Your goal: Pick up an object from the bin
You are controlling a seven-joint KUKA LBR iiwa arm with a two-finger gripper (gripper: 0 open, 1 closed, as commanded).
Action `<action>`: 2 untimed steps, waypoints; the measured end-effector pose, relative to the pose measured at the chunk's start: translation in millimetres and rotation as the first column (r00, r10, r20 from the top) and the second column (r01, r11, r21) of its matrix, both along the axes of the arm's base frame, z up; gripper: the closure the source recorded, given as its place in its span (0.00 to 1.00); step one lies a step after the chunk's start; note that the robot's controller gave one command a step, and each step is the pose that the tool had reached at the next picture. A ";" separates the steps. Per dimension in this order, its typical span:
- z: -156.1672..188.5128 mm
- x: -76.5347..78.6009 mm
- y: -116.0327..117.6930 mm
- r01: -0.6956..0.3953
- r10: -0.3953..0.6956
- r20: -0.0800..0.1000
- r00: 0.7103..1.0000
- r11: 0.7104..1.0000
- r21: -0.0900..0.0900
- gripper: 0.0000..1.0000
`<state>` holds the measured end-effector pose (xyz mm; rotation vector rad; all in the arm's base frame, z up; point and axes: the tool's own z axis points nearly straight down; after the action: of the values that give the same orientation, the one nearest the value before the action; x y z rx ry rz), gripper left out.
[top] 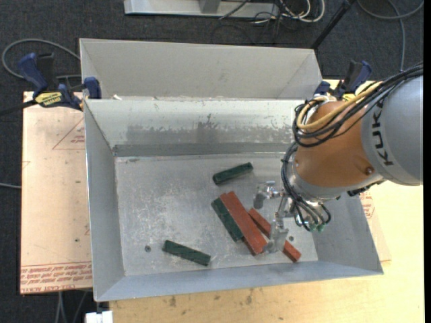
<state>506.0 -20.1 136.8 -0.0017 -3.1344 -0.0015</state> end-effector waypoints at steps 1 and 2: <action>-67.4 -21.5 22.0 0.008 -0.008 0.022 1.000 1.000 0.001 0.00; -36.6 -3.7 33.7 0.300 -0.300 0.010 0.954 0.954 0.001 0.00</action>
Offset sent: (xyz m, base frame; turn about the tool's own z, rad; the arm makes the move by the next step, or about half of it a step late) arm -0.0248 0.0205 -0.0668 0.0080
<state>502.3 13.6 100.2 -0.4786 -3.1082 -0.0029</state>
